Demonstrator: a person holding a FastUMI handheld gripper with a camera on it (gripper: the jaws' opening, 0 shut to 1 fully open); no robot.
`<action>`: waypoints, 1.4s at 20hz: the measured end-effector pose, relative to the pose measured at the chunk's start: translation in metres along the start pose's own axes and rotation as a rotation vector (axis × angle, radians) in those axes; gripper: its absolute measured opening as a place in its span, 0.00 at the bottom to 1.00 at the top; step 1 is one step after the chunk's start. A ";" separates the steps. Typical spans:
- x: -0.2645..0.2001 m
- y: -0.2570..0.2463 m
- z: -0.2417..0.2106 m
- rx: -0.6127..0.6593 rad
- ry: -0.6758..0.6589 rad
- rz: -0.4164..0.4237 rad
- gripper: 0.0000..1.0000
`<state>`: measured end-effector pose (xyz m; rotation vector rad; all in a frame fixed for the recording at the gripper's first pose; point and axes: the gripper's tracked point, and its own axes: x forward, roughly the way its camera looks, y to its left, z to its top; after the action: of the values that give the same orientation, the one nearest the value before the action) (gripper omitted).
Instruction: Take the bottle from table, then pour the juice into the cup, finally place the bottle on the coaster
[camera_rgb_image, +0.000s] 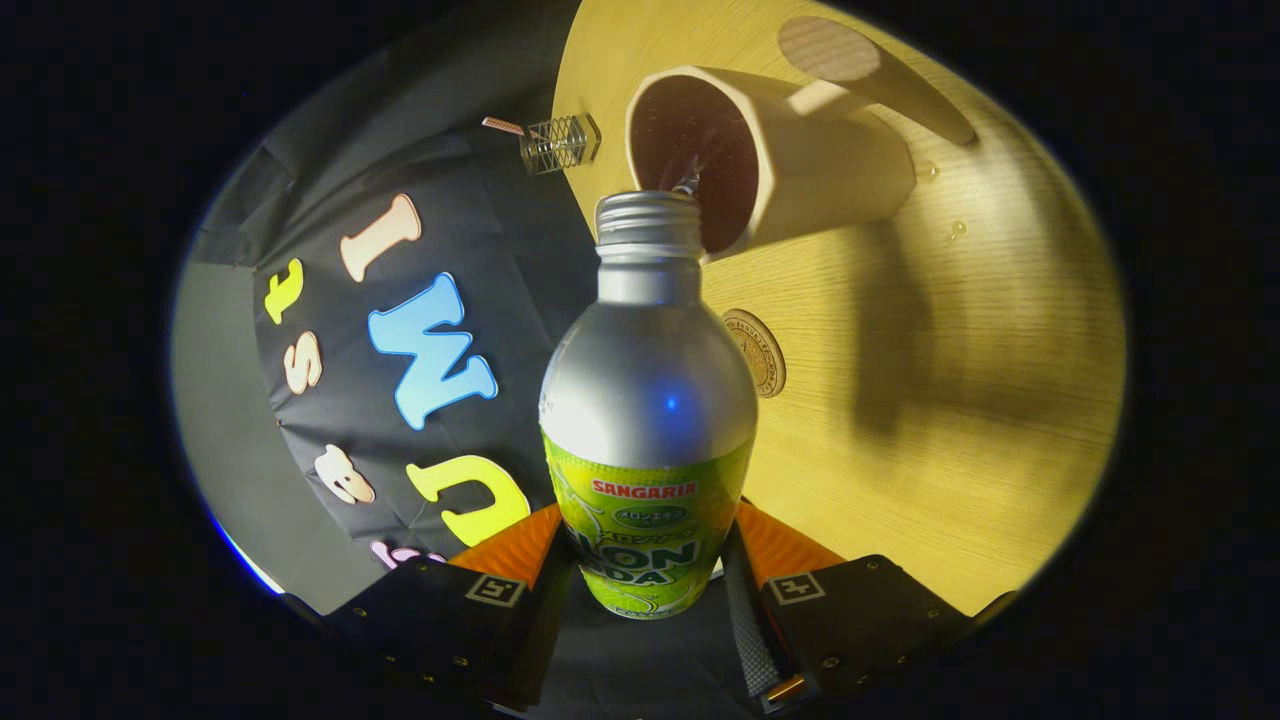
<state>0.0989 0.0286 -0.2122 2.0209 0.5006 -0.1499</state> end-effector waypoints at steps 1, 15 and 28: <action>0.001 0.000 0.000 0.009 0.005 -0.002 0.73; -0.002 0.010 0.006 0.106 0.060 -0.034 0.73; -0.011 0.021 0.003 0.208 0.095 -0.044 0.73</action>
<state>0.0980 0.0143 -0.1935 2.2287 0.6109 -0.1380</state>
